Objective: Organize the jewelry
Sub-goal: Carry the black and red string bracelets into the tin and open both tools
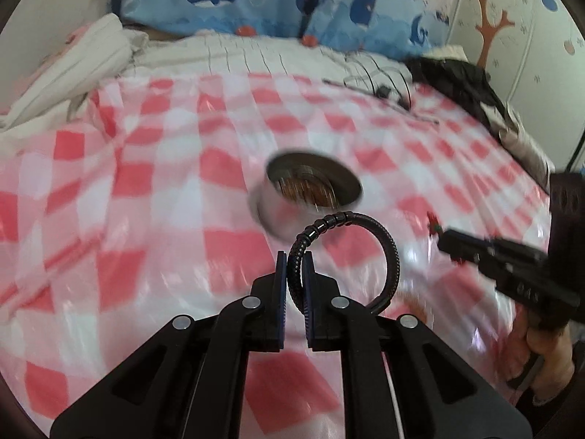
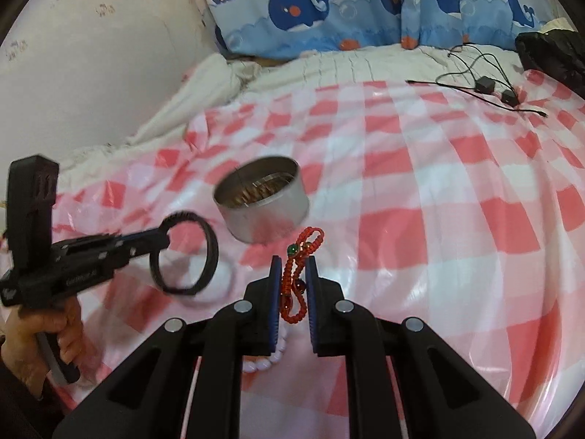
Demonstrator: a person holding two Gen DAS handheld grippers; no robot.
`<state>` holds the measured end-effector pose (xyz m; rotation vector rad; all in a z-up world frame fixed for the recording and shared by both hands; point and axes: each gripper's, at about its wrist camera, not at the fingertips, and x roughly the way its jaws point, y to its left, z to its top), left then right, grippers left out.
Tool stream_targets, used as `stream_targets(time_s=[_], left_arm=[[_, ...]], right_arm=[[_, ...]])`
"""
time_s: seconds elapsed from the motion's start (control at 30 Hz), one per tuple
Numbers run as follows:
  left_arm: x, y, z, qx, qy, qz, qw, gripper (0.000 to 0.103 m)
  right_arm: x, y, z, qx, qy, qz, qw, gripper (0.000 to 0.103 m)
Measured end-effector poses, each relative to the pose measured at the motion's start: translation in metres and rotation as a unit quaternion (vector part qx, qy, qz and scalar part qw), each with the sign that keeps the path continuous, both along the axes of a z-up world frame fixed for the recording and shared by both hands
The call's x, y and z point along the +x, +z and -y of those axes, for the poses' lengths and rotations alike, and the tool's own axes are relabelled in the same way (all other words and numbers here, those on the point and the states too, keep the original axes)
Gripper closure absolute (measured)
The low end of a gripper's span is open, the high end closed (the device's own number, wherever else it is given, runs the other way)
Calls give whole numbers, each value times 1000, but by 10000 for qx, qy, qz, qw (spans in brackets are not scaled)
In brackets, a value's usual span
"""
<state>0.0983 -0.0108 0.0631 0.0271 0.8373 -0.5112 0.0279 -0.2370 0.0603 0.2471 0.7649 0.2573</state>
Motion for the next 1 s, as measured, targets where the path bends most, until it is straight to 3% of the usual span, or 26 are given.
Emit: stream_targets(time_s=[0.2, 0.47, 0.6, 0.77, 0.83, 0.87, 0.9, 1.0], left_arm=[[38, 11, 17, 91, 21, 95, 9999, 96], [88, -5, 57, 334, -75, -88, 9994, 95], [101, -15, 53, 422, 56, -159, 9990, 94], [92, -14, 42, 317, -119, -245, 9991, 93], [81, -9, 34, 423, -42, -116, 9990, 74], [76, -7, 29, 400, -8, -77, 9992, 67], [69, -4, 23, 369, 27, -50, 9993, 67], [46, -1, 10, 364, 20, -12, 9993, 66]], right_arm=[[22, 18, 0, -36, 115, 209, 9997, 90], [61, 31, -13, -253, 386, 367, 9983, 90], [85, 30, -33, -376, 612, 360, 9968, 89], [106, 10, -57, -571, 824, 76, 9949, 89], [114, -2, -63, -779, 847, -173, 9932, 86], [114, -5, -61, -807, 802, -208, 9933, 76], [110, -3, -55, -750, 705, -161, 9946, 67], [92, 7, -39, -628, 536, -40, 9966, 66]])
